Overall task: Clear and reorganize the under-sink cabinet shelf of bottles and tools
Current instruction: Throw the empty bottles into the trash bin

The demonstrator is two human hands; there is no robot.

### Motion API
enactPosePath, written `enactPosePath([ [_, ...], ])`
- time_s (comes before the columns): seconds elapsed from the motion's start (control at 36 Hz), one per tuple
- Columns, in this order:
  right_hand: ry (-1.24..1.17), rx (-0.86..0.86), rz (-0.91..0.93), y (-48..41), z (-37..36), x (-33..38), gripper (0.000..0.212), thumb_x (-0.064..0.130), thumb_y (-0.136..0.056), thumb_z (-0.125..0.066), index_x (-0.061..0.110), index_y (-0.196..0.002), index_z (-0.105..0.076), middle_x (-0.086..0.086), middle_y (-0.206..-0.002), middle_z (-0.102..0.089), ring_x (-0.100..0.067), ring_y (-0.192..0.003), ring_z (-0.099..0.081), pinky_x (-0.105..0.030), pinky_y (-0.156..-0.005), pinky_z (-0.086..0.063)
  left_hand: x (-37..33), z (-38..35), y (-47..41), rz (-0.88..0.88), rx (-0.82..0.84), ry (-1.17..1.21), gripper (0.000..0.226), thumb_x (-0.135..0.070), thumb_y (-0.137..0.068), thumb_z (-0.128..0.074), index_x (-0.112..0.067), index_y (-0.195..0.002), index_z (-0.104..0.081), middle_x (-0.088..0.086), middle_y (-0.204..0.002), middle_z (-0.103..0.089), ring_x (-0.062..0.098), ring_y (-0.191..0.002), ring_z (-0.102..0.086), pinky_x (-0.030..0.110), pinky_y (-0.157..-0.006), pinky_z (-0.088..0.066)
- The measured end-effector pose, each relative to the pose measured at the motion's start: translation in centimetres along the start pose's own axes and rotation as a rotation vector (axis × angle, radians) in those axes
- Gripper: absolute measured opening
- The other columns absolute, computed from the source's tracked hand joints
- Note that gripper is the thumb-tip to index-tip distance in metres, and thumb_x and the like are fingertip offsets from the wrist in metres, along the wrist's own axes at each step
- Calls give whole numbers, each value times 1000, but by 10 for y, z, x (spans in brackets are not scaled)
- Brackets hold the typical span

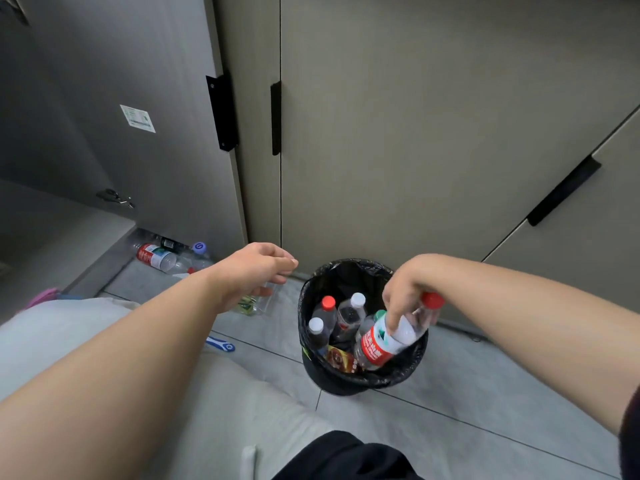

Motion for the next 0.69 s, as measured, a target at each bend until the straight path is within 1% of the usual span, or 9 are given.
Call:
enactPosePath([
  [0.06,-31,-5,-19,-19,-17,12,60,39,-91,-66,-3,-131,-54,-23,-117,-67,-32,-99,-68,-41,-90,-57,1,-1,0,6,1,-16,19,-29,-95,-67,-16,-109,-69,7,-116,-72,22,-106,-69,33,-79,-51],
  [0.11,-52,-45,3,-38,-32,30,59,33,-88,-70,-1,-133,-52,-23,-122,-64,-33,-106,-69,-42,-93,-57,3,0,0,13,0,-30,20,-30,-95,-67,-16,-109,-68,6,-115,-72,23,-111,-68,33,-78,-52],
  [0.17,-25,-92,35,-53,-44,47,58,29,-86,-70,-6,-129,-53,-26,-119,-64,-35,-93,-71,-42,-88,-59,4,1,1,23,-2,-37,20,-29,-95,-66,-16,-110,-68,6,-115,-71,22,-108,-68,33,-79,-52],
  [0.25,4,-159,68,-69,-55,64,50,29,-84,-69,-7,-118,-59,-24,-93,-68,-32,-66,-68,-41,-77,-61,7,3,1,41,-2,-34,21,-28,-96,-66,-14,-111,-67,7,-110,-70,18,-98,-67,35,-82,-52],
  [0.33,-59,-200,110,-84,-60,70,35,27,-80,-70,0,-103,-65,-18,-97,-72,-32,-77,-74,-43,-77,-62,8,5,1,54,-3,-50,23,-27,-96,-65,-12,-113,-67,6,-105,-68,17,-95,-65,35,-83,-53],
  [0.42,-166,-189,128,-96,-62,69,29,23,-78,-68,0,-95,-69,-19,-94,-75,-31,-79,-76,-46,-77,-63,8,7,1,62,-11,-55,23,-26,-97,-65,-11,-114,-67,7,-105,-67,17,-94,-65,37,-85,-54],
  [0.53,-283,-164,175,-101,-58,69,35,33,-69,-70,5,-90,-67,-19,-95,-75,-31,-81,-76,-45,-76,-63,7,10,1,66,-38,-71,20,-26,-99,-62,-13,-113,-66,7,-108,-69,16,-95,-65,41,-94,-55],
  [0.64,-412,-130,180,-99,-47,67,66,55,-81,-66,-1,-114,-61,-26,-104,-72,-34,-86,-75,-47,-80,-62,7,14,-1,55,-88,-72,17,-23,-99,-61,-13,-111,-67,8,-111,-69,14,-92,-65,40,-91,-57],
  [0.69,-399,-129,173,-92,-38,65,67,56,-88,-59,-2,-121,-58,-24,-109,-70,-34,-90,-75,-47,-85,-61,7,17,-2,45,-107,-71,15,-22,-99,-60,-14,-109,-68,9,-112,-69,14,-91,-65,38,-87,-58],
])
Point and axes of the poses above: each hand's wrist, its own y-axis away from the middle knuckle, its own z-axis out of the back of the hand, x = y × z, the point moved 3 cm from there along -y, towards the middle knuckle
